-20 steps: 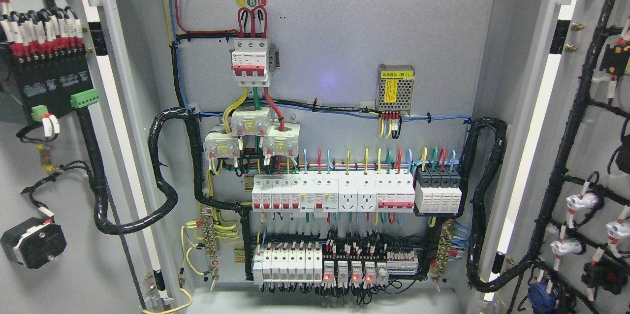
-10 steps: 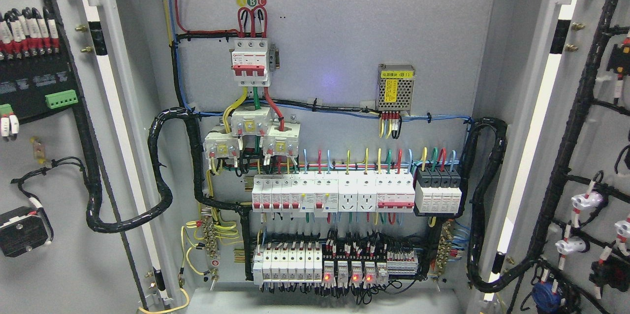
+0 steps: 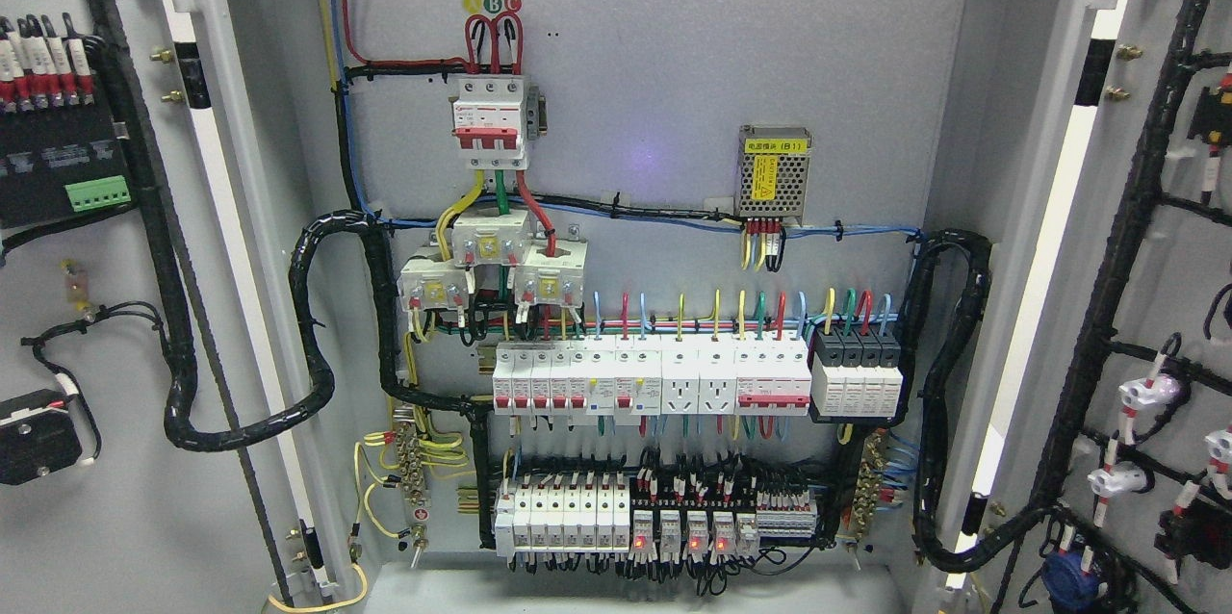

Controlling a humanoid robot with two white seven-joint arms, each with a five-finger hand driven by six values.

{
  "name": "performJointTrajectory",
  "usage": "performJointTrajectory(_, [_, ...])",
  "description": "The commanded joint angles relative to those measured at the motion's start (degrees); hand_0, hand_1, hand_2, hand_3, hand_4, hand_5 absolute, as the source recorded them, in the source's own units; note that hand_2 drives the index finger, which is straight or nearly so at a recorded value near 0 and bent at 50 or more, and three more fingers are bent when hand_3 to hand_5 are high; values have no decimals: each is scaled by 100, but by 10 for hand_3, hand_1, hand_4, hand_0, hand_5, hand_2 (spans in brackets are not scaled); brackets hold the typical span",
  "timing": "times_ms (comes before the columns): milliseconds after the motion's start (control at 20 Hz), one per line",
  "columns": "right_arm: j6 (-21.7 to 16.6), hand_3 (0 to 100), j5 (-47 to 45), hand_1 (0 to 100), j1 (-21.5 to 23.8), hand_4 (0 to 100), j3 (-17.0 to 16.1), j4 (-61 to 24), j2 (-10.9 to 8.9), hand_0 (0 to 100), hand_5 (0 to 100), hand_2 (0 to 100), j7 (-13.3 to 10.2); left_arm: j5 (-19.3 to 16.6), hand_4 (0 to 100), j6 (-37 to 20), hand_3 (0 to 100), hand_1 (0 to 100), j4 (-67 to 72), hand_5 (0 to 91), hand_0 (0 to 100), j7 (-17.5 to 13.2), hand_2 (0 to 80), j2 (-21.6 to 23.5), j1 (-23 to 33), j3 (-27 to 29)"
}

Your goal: Open door with both hands

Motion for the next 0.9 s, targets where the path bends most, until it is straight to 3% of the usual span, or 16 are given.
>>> performJointTrajectory(0, [-25, 0, 37, 0, 31, 0, 225, -320, -29, 0, 0, 0, 126, -38, 0, -5416, 0, 0, 1393, 0, 0, -4, 0, 627, -384, -740])
performJointTrajectory(150, [-43, 0, 81, 0, 102, 0, 638, -347, -108, 0, 0, 0, 135, -38, 0, -5416, 0, 0, 1587, 0, 0, -5, 0, 785, -507, -880])
performJointTrajectory(250, [-43, 0, 159, 0, 102, 0, 875, -347, -275, 0, 0, 0, 196, -38, 0, -5416, 0, 0, 1631, 0, 0, -5, 0, 794, -586, -1021])
performJointTrajectory(401, [-43, 0, 765, 0, 251, 0, 1314, -321, -547, 0, 0, 0, 653, -38, 0, -5416, 0, 0, 1535, 0, 0, 4, 0, 750, -639, -1101])
performJointTrajectory(651, [-25, 0, 872, 0, 321, 0, 1850, -67, -574, 0, 0, 0, 662, -38, 0, -5416, 0, 0, 948, 0, 0, 13, 0, 592, -578, -1215])
performJointTrajectory(851, [1, 0, 889, 0, 374, 0, 2378, 364, -575, 0, 0, 0, 662, -30, 0, -5416, 0, 0, -9, 0, 0, 13, 0, 118, -324, -1128])
